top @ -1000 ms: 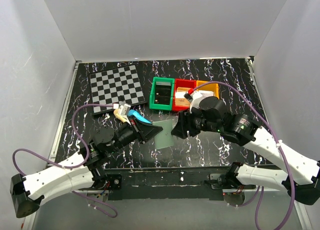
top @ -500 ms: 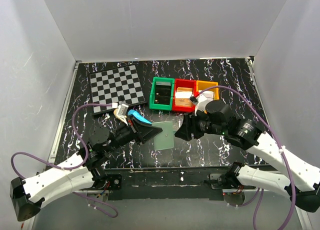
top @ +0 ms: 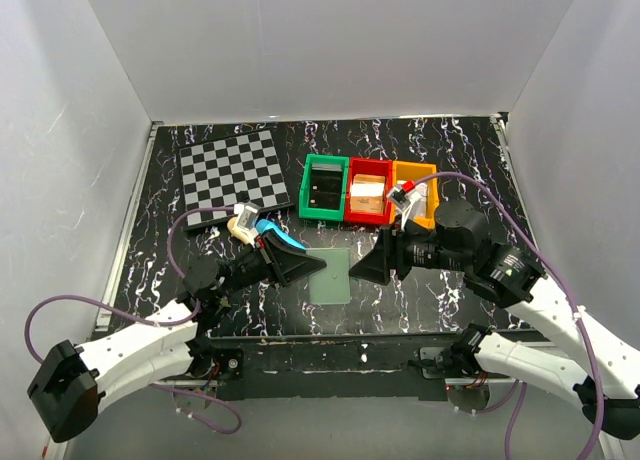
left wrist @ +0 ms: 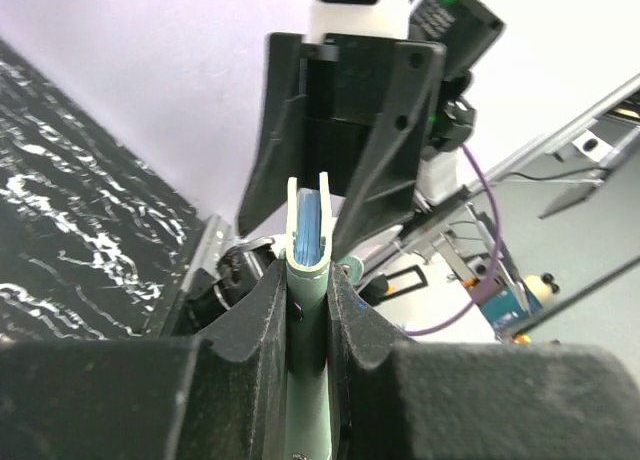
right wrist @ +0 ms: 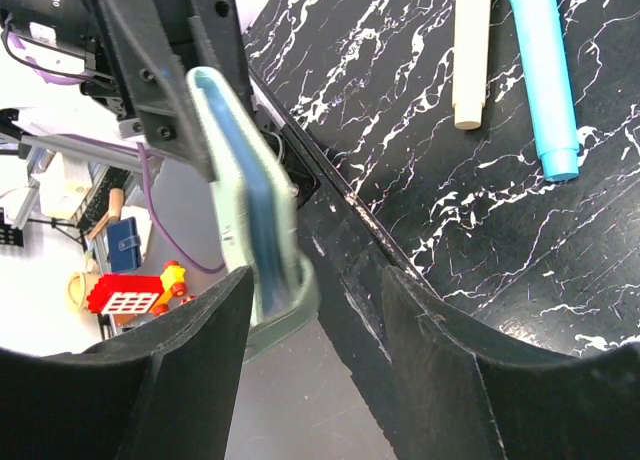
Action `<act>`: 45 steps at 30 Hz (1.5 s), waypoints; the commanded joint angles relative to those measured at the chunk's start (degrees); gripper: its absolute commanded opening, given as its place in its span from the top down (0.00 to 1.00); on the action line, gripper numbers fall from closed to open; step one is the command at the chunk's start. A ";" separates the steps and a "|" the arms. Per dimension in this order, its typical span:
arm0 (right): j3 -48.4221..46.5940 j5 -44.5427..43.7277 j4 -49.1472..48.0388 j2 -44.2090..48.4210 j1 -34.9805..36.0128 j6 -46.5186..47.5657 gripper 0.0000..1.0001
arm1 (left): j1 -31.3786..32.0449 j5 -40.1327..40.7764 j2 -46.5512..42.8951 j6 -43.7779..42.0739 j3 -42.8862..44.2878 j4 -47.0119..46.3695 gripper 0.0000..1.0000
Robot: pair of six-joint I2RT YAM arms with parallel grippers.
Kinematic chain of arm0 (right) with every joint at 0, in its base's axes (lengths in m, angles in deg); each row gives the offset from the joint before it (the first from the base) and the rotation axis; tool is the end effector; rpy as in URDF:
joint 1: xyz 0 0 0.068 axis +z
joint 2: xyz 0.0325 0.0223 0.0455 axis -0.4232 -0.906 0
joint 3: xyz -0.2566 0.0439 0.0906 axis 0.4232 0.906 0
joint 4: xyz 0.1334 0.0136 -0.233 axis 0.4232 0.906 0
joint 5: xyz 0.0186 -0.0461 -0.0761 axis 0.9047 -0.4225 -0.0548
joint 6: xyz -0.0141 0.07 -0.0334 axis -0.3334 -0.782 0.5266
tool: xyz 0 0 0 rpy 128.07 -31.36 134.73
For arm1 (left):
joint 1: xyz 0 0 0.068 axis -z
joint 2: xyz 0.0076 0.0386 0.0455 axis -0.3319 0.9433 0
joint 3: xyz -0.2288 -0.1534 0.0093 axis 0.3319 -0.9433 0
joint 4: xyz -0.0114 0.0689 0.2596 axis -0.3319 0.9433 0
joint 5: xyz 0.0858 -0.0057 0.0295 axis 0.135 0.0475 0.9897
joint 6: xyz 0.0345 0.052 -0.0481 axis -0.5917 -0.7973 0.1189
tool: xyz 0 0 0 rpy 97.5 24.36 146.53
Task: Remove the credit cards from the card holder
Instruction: Open the card holder at the center of the board.
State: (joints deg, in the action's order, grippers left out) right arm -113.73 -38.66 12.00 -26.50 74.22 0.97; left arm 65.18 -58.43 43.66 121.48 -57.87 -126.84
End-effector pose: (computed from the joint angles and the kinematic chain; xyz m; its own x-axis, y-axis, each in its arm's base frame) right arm 0.1170 0.1700 0.3679 -0.6711 0.0100 -0.7413 -0.6621 0.4417 0.6054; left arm 0.1296 -0.1736 0.2804 -0.7096 -0.4062 -0.5758 0.6345 -0.0130 -0.7728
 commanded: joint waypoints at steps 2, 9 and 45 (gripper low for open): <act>1.22 0.45 -1.88 0.73 -0.32 -0.49 0.38 | -0.27 -5.12 2.16 4.42 0.81 -13.62 1.00; 2.02 2.37 -1.80 2.40 -2.96 -0.58 0.39 | -0.27 -6.80 3.13 5.47 0.90 -16.00 1.00; 1.49 10.99 -6.72 0.56 -3.05 -2.25 0.50 | -0.36 -8.47 9.90 7.58 4.68 -18.81 1.00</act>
State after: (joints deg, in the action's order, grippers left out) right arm -111.72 -30.66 7.74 -25.17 71.27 -1.59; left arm 64.92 -66.30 53.06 128.47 -55.86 -143.82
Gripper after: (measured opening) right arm 0.530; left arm 0.121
